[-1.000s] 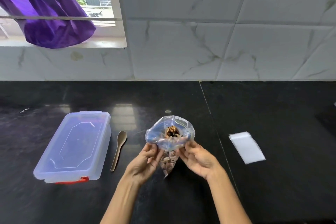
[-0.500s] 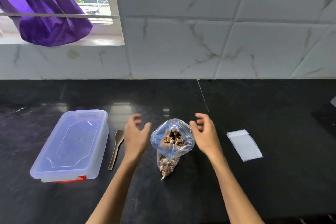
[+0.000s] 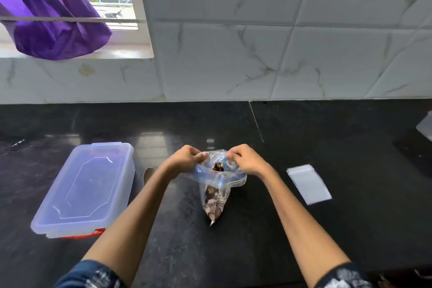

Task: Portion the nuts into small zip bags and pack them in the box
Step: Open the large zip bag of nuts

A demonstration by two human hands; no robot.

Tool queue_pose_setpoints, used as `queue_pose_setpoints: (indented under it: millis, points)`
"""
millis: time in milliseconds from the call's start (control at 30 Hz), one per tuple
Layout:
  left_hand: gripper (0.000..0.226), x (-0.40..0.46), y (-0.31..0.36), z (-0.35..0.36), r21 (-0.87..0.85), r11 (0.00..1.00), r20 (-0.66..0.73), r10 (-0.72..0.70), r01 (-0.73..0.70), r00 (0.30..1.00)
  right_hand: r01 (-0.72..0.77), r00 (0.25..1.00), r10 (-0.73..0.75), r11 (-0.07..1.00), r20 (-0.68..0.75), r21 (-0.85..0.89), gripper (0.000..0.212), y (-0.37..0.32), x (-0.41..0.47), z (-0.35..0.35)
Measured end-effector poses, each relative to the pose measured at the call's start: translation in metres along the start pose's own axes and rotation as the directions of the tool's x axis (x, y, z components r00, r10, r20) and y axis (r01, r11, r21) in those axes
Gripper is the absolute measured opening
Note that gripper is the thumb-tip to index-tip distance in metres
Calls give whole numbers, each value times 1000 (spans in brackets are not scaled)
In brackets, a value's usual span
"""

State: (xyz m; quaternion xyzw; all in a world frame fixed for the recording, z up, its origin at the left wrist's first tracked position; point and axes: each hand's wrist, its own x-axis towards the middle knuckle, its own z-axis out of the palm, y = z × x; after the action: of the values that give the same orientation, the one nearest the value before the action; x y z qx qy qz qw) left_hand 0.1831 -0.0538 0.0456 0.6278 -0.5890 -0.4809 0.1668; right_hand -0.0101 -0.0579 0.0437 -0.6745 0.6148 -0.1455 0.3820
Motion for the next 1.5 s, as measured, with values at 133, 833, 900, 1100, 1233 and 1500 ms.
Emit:
queue_pose_setpoints:
  millis: [133, 833, 900, 1100, 1233, 1500]
  points:
    - [42, -1, -19, 8, -647, 741, 200, -61, 178, 978, -66, 985, 29, 973, 168, 220, 29, 14, 15, 2]
    - [32, -15, -9, 57, 47, 906, -274, -393, 421, 878, -353, 917, 368, 929, -155, 114, 29, -12, -41, 52]
    - [27, -17, -18, 52, -430, 848, -102, -385, 309, 917, -329, 925, 379, 828, -22, 455, 31, 0, -41, 51]
    - [40, -36, -32, 56, -934, 102, 314, -229, 343, 922, -416, 884, 300, 155, 359, 896, 25, 22, -47, 57]
    - [48, -32, -32, 58, -923, 203, 230, -387, 326, 893, -407, 896, 377, 486, 235, 773, 34, 20, -45, 55]
    - [90, -56, -20, 42, -227, 821, -64, -549, 523, 834, -420, 882, 412, 907, -230, 13, 56, 13, -59, 43]
